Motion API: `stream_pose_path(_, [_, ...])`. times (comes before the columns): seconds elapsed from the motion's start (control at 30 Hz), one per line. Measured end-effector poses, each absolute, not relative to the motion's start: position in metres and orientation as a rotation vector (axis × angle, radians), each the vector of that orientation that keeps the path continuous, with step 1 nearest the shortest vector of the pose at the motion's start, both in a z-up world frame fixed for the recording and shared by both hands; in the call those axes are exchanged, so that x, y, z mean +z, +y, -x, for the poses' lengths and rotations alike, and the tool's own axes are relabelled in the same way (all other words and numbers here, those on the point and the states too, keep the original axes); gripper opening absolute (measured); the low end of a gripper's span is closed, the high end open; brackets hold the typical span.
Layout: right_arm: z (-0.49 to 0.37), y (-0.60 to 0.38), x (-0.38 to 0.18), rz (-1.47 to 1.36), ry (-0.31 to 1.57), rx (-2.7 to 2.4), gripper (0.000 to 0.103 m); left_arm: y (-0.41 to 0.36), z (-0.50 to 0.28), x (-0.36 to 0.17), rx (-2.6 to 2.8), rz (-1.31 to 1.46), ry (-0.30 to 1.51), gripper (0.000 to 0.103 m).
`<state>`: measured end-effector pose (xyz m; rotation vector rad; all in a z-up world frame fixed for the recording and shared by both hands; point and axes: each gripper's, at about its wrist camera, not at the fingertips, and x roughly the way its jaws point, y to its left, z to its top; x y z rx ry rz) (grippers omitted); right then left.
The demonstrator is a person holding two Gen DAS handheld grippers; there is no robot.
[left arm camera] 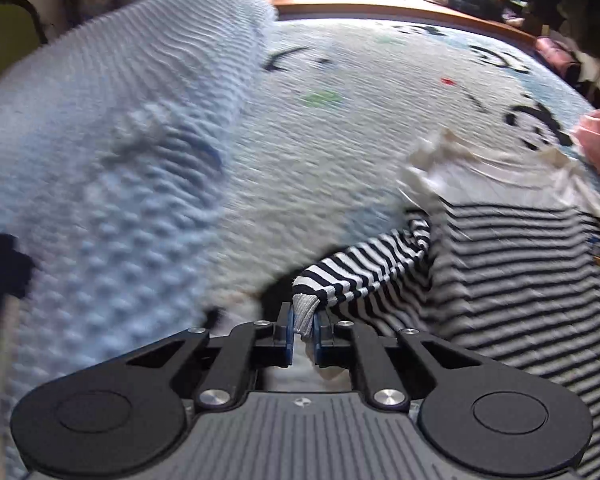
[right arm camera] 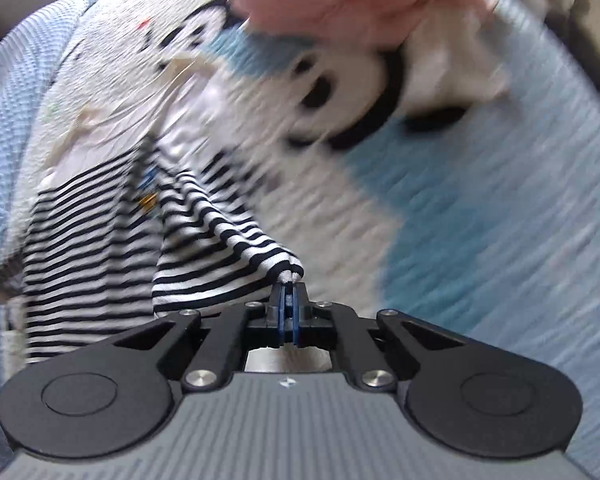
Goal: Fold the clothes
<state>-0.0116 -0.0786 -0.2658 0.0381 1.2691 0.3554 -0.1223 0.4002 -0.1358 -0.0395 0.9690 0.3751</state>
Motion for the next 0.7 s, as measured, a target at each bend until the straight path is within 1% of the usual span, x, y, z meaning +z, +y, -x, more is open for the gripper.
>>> stream_pose_path(0.13, [-0.029,-0.104,-0.25,0.128,1.2,0.268,0.004,0.429,0.114,-0.125,0.491,-0.029,0.976,0.01])
stream_pose_path(0.23, [-0.053,-0.111,-0.255,0.191,1.176,0.231,0.004,0.432,0.102,-0.129,0.502,-0.063,0.995,0.01])
stream_pose_path(0.33, [-0.067,-0.107,-0.271,0.27,1.19,0.215,0.005,0.434,0.089,-0.15,0.529,0.026,1.097,0.011])
stream_pose_path(0.43, [-0.071,-0.1,-0.292,0.336,1.22,0.193,0.007,0.437,0.087,-0.167,0.588,0.072,1.157,0.012])
stream_pose_path(0.47, [-0.07,-0.097,-0.296,0.358,1.215,0.182,0.009,0.44,0.089,-0.171,0.613,0.086,1.163,0.017])
stream_pose_path(0.5, [-0.069,-0.095,-0.3,0.379,1.209,0.173,0.017,0.442,0.091,-0.174,0.638,0.099,1.17,0.028])
stream_pose_path(0.53, [-0.068,-0.096,-0.302,0.395,1.2,0.162,0.025,0.445,0.096,-0.176,0.667,0.111,1.178,0.029])
stream_pose_path(0.57, [-0.067,-0.098,-0.303,0.414,1.185,0.144,0.042,0.449,0.1,-0.177,0.678,0.132,1.18,0.028])
stream_pose_path(0.6, [-0.067,-0.102,-0.302,0.427,1.177,0.132,0.051,0.454,0.105,-0.176,0.679,0.167,1.174,0.027])
stream_pose_path(0.67, [-0.068,-0.113,-0.3,0.426,1.177,0.117,0.052,0.46,0.114,-0.168,0.676,0.209,1.155,0.025])
stream_pose_path(0.7, [-0.067,-0.12,-0.296,0.413,1.173,0.096,0.05,0.46,0.118,-0.162,0.674,0.203,1.142,0.023])
